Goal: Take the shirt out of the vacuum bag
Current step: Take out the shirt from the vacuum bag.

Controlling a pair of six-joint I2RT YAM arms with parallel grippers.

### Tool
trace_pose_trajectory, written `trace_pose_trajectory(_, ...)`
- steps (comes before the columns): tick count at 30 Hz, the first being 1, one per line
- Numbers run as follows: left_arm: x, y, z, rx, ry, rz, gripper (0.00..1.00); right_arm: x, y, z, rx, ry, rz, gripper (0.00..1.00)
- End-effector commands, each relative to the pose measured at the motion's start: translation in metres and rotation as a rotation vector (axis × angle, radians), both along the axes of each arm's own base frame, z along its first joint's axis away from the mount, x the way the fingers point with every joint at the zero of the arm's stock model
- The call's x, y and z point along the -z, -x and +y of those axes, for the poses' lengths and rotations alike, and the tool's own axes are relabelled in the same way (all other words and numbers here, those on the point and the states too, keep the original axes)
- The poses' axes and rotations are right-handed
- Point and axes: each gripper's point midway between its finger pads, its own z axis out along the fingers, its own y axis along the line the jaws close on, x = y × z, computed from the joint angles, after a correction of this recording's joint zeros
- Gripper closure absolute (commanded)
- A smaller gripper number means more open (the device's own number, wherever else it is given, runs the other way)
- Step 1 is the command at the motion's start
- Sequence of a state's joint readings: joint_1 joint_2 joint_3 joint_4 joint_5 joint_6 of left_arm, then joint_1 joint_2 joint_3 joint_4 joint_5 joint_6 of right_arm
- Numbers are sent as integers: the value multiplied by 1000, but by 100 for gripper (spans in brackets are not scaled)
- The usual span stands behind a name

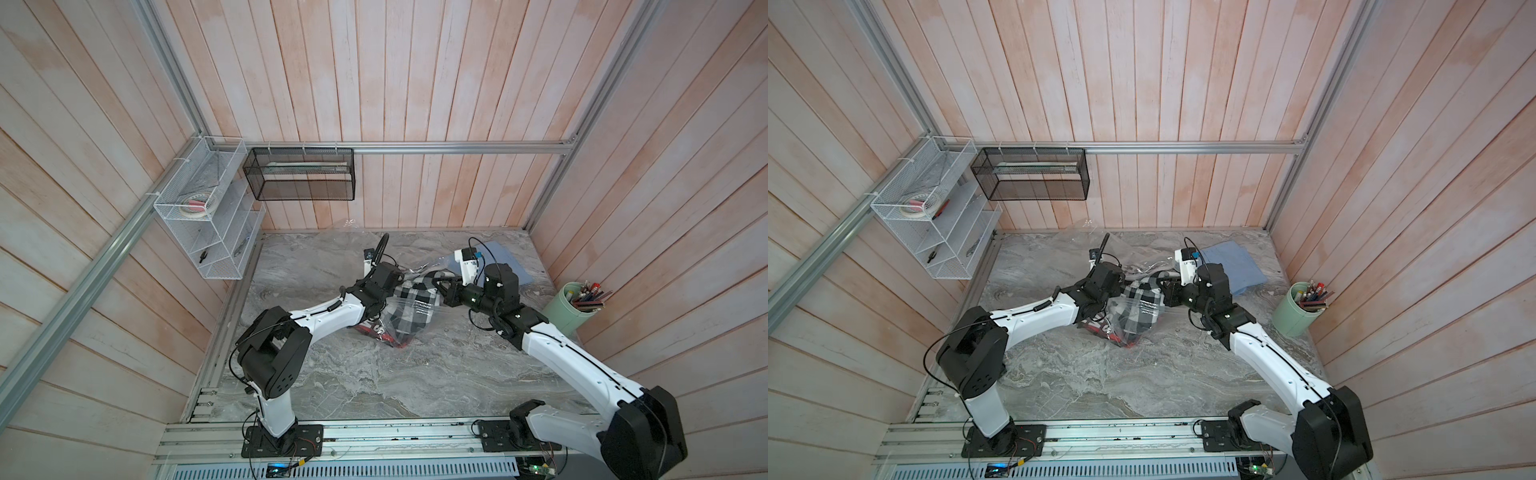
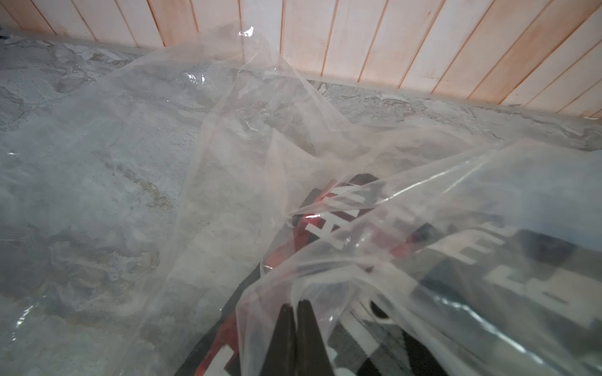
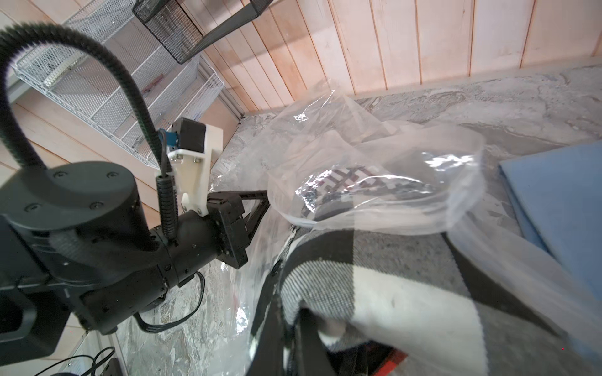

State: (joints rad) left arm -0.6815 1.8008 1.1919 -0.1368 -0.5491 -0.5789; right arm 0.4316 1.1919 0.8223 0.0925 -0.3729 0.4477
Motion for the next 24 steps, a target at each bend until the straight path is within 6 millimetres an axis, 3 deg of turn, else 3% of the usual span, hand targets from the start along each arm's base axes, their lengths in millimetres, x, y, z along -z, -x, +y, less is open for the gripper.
trace_pose_trajectory(1,14,0,31,-41,-62,26,100,-57,-19,4,-5,-82,-154,100)
trace_pose_trajectory(7,23,1,50,-57,-106,41,100,-94,-38,6,8,-112,-213,100)
trace_pose_trajectory(11,32,6,55,-42,-99,58,100,-126,-52,-5,43,-128,-264,100)
trace_pose_trajectory(16,38,14,59,-43,-108,77,100,-159,-70,-39,118,-158,-309,100)
trace_pose_trajectory(24,49,34,73,-65,-104,106,100,-177,-98,-110,275,-223,-333,100)
